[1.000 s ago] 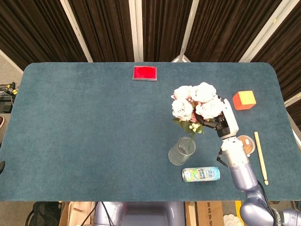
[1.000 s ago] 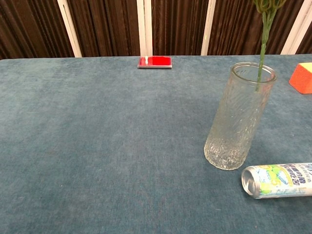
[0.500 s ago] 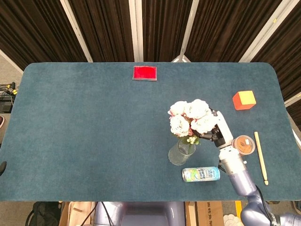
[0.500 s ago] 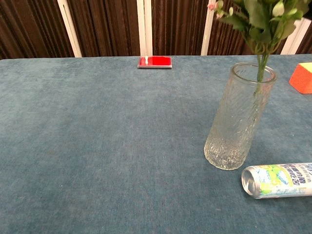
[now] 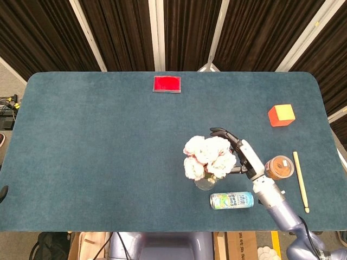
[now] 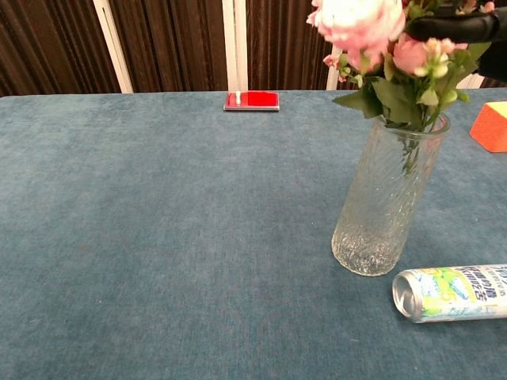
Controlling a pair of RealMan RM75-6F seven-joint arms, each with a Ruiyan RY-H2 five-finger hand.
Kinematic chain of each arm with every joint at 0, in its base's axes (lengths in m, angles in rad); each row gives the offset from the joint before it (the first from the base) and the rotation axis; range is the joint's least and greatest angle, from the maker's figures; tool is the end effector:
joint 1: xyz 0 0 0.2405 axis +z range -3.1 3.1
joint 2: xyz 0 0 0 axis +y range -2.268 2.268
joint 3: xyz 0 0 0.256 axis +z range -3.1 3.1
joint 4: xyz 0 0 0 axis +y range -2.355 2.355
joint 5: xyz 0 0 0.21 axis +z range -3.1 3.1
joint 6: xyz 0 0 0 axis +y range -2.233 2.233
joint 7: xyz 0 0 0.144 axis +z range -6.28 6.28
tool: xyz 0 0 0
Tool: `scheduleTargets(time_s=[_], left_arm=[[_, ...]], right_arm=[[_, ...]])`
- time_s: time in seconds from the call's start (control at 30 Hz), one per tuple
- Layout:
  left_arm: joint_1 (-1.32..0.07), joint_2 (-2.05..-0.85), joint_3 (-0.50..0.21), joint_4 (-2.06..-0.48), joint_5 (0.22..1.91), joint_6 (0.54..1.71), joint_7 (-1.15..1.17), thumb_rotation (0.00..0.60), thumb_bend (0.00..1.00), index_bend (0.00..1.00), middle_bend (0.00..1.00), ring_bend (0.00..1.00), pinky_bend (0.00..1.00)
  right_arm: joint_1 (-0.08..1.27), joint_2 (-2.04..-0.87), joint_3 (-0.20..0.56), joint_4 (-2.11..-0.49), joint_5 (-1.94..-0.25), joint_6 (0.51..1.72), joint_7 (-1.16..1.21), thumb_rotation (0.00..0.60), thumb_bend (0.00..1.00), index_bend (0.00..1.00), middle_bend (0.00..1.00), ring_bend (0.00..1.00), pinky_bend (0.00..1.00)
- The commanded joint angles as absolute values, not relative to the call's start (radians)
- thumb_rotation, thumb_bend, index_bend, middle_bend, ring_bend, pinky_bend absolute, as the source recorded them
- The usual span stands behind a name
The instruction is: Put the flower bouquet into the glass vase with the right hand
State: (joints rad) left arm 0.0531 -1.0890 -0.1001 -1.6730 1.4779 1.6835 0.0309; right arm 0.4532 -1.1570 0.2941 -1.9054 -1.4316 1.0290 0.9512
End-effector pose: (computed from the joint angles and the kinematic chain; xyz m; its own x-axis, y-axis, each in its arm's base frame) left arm -0.3121 0.1448 0.1975 0.4094 -0.1862 0.8932 0.9110 0.1371 -0.3890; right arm -0.1432 -0.2882 0.1046 -0.6555 -0.4529 0.6043 -0.6548 -0.0577 -0.7536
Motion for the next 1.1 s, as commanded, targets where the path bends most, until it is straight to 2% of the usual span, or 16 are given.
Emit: scheduleTargets(time_s=[0.03,0.2,0.33,0.5,0.63,0.77,0.83,0.97,1.1], left_arm=[[0.051,-1.089,-0.099,-1.674,1.479,1.68,0.034,0.6,0.35,0.15,0.0,0.0,0.06],[0.05,-1.088,-0.094,-1.677,1.485,1.676,0.035,0.6,0.35,0.15,0.0,0.0,0.06],[0.05,-1.086,-0.1,-1.678,1.475,1.676,0.025,0.6,0.35,0.15,0.0,0.0,0.06],[0.05,-1.083,-0.101,-1.68,1.47,1.671,0.012,0.6,0.35,0.15,0.0,0.0,0.06],[0.053,-1.077,-0.096,-1.685,1.473,1.672,0.01,0.6,0.35,0.15,0.0,0.0,0.06],[0.057,-1.075,-0.095,-1.686,1.478,1.679,0.006,0.6,0.35,0.15,0.0,0.0,0.06],[0.057,-1.076,-0.095,-1.687,1.478,1.68,0.007,0.6,0.35,0.15,0.0,0.0,0.06],[0.054,-1.078,-0.094,-1.688,1.482,1.678,0.013,0.6,0.35,0.15,0.0,0.0,0.06],[0.053,-1.079,-0.092,-1.686,1.486,1.678,0.017,0.6,0.35,0.15,0.0,0.0,0.06]], right_arm=[[0.444,-1.125,0.269,-1.905,-1.471,1.029,0.985,0.6,0.18,0.19,0.1,0.07,0.0],[0.435,-1.07,0.253,-1.893,-1.504,1.042,0.999,0.6,0.16,0.15,0.07,0.0,0.0],[0.394,-0.998,0.218,-1.896,-1.541,1.084,0.966,0.6,0.16,0.14,0.05,0.0,0.0],[0.327,-0.854,0.165,-1.872,-1.603,1.145,1.023,0.6,0.16,0.23,0.05,0.0,0.0],[0.248,-0.795,0.157,-1.792,-1.566,1.26,1.049,0.6,0.15,0.24,0.1,0.01,0.0],[0.177,-0.82,0.174,-1.732,-1.439,1.369,0.818,0.6,0.16,0.24,0.11,0.04,0.0],[0.149,-0.848,0.172,-1.727,-1.393,1.429,0.585,0.6,0.16,0.24,0.11,0.04,0.0],[0.109,-0.927,0.144,-1.704,-1.441,1.563,0.242,0.6,0.16,0.22,0.11,0.04,0.0],[0.075,-0.995,0.087,-1.701,-1.515,1.611,0.115,0.6,0.16,0.17,0.11,0.04,0.0]])
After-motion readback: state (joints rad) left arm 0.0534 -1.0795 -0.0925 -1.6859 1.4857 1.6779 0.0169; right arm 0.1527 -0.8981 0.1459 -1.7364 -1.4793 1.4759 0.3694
